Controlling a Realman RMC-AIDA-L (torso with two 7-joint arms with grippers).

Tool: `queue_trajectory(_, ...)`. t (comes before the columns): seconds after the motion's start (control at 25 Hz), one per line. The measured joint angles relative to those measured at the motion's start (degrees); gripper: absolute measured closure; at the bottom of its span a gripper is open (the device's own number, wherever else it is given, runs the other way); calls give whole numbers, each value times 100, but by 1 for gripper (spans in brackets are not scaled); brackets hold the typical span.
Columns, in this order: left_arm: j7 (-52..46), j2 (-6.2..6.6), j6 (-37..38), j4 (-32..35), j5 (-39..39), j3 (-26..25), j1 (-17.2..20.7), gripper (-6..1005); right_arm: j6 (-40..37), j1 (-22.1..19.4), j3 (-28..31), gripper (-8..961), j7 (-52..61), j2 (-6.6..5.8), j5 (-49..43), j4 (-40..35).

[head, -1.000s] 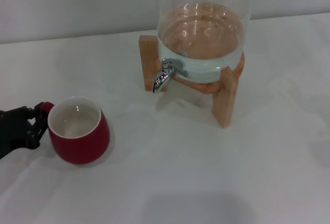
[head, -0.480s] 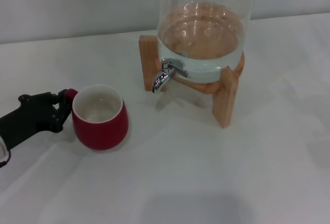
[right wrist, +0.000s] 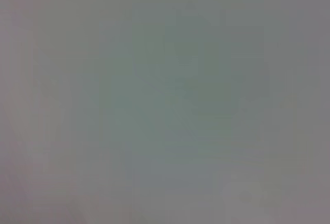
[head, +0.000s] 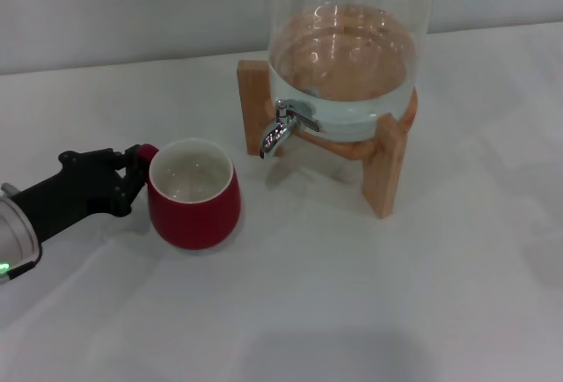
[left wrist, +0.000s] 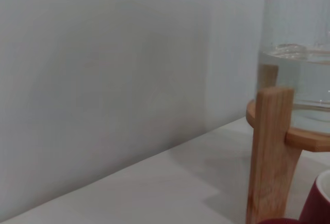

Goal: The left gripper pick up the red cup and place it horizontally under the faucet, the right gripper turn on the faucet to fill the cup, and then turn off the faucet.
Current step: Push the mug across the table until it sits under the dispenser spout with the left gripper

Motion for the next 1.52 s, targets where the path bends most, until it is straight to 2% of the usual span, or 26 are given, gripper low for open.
queue_trajectory(0.68,0,-10,223,-493,15,7,-424,870,129,36,-9,231,1,7,0,0)
queue_trajectory(1.52,-380,5,316,-722,56,527,-929,870,138,74,-21,231,14,15,0,0)
